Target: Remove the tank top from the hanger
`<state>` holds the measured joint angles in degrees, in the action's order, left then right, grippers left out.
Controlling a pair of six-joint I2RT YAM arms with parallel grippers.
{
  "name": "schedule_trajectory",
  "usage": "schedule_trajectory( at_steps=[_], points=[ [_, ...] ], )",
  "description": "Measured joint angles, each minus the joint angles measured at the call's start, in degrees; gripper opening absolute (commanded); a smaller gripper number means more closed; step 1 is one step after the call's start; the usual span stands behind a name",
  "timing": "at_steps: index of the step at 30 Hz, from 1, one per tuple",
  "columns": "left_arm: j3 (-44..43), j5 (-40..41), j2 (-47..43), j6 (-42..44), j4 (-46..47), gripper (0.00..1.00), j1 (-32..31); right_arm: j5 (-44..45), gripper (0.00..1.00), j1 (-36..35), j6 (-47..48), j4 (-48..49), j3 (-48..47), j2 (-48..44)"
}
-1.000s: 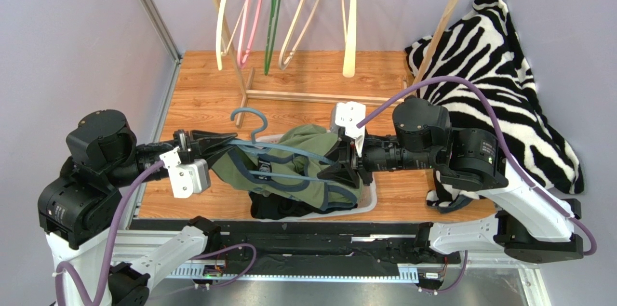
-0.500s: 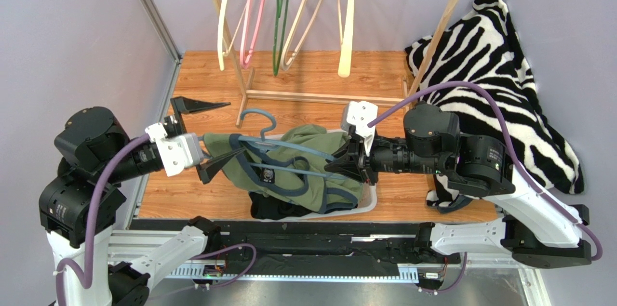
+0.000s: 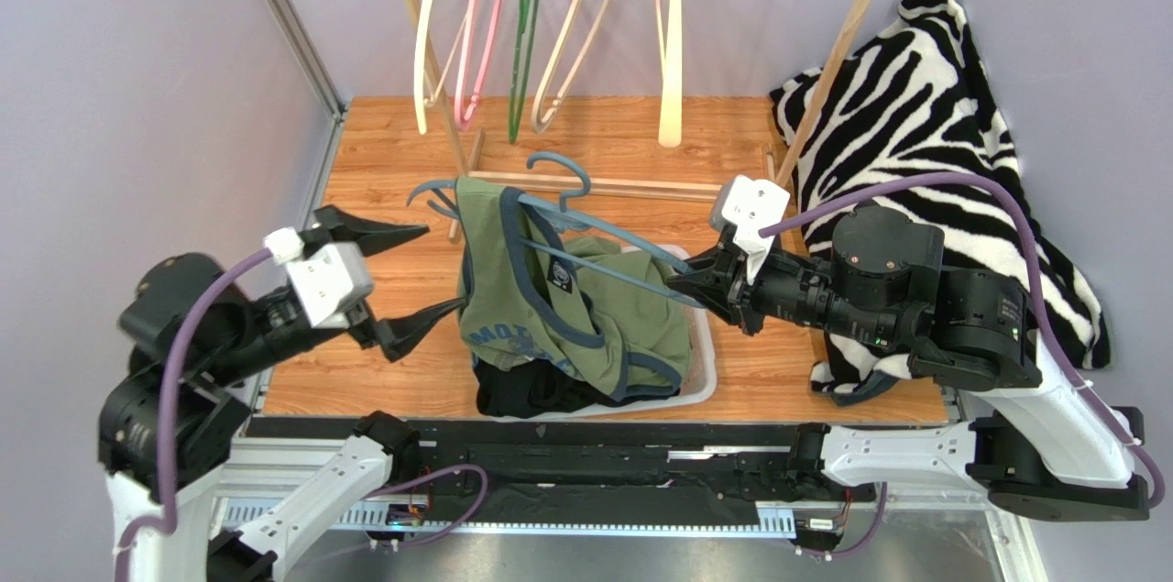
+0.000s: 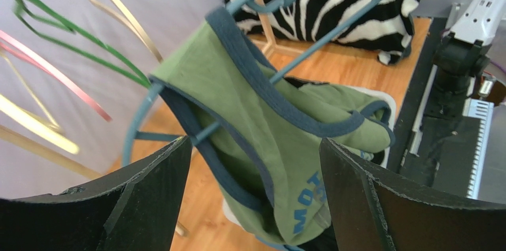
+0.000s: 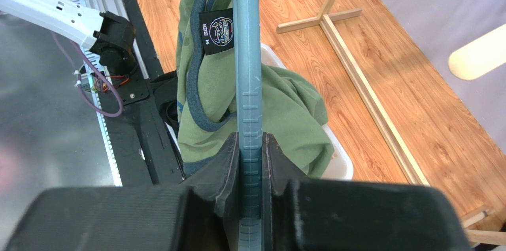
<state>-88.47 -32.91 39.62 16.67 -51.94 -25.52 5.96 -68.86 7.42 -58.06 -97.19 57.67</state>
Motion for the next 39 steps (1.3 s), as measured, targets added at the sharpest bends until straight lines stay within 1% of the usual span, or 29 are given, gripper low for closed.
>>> schedule_trajectory(
  at_steps=[5, 7, 8, 9, 10, 11, 12, 15, 16, 17, 18, 19, 27, 32, 36, 39],
  points=[
    [5.2, 1.1, 2.6, -7.0, 2.3, 0.83, 0.0, 0.2, 0.00, 0.0, 0.0, -0.7, 0.0, 0.0],
    [5.6, 1.7, 4.0, -9.5, 3.3, 0.75, 0.0, 0.2, 0.00, 0.0, 0.0, -1.0, 0.0, -0.1],
    [5.6, 1.7, 4.8, -11.1, 4.1, 0.69, 0.0, 0.2, 0.00, 0.0, 0.0, -1.1, 0.0, -0.1],
    [5.6, 1.6, 5.3, -12.3, 4.7, 0.48, 0.0, 0.2, 0.00, 0.0, 0.0, -1.1, 0.0, -0.2],
    [5.6, 1.5, 5.8, -13.6, 5.4, 0.36, 0.1, 0.2, 0.00, 0.0, 0.0, -1.2, 0.0, -0.2],
    [5.6, 1.3, 6.3, -15.0, 6.0, 0.28, 0.1, 0.2, 0.00, 0.0, 0.0, -1.2, 0.0, -0.2],
    [5.6, 1.3, 6.6, -16.0, 6.5, 0.22, 0.2, 0.2, 0.00, 0.0, 0.0, -1.2, 0.0, -0.3],
    [5.4, 0.7, 7.6, -18.3, 8.4, 0.24, 0.5, 0.2, 0.00, 0.0, 0.1, -1.2, 0.0, -0.4],
    [5.4, 0.5, 7.9, -18.9, 8.8, 0.20, 0.5, 0.2, 0.00, 0.0, 0.1, -1.2, 0.1, -0.5],
    [5.4, 0.2, 8.2, -19.6, 9.2, 0.15, 0.6, 0.2, 0.00, 0.0, 0.1, -1.2, 0.2, -0.6],
    [5.4, -0.2, 8.5, -20.2, 9.5, 0.05, 0.7, 0.2, 0.00, 0.0, 0.1, -1.2, 0.3, -0.7],
    [5.4, -0.4, 8.7, -20.7, 9.8, 0.00, 0.8, 0.2, 0.00, 0.0, 0.2, -1.2, 0.5, -0.9],
    [3.4, -1.6, 9.1, -21.6, 9.8, 0.00, 1.6, 2.1, 0.00, 0.0, 0.0, -2.9, 1.0, -3.8],
    [-3.1, 3.1, 9.0, -19.9, 9.1, 0.00, 2.3, 3.0, 0.00, 0.0, -1.9, -8.8, -0.1, -9.2],
    [-7.6, 7.7, 8.7, -18.9, 9.0, 0.00, 2.5, 3.6, 0.00, 0.0, -4.5, -15.0, -4.0, -14.0],
    [-9.4, 8.6, 8.9, -18.9, 9.2, 0.00, 2.7, 5.7, 0.00, 0.0, -6.5, -17.7, -7.1, -17.8]
  ],
)
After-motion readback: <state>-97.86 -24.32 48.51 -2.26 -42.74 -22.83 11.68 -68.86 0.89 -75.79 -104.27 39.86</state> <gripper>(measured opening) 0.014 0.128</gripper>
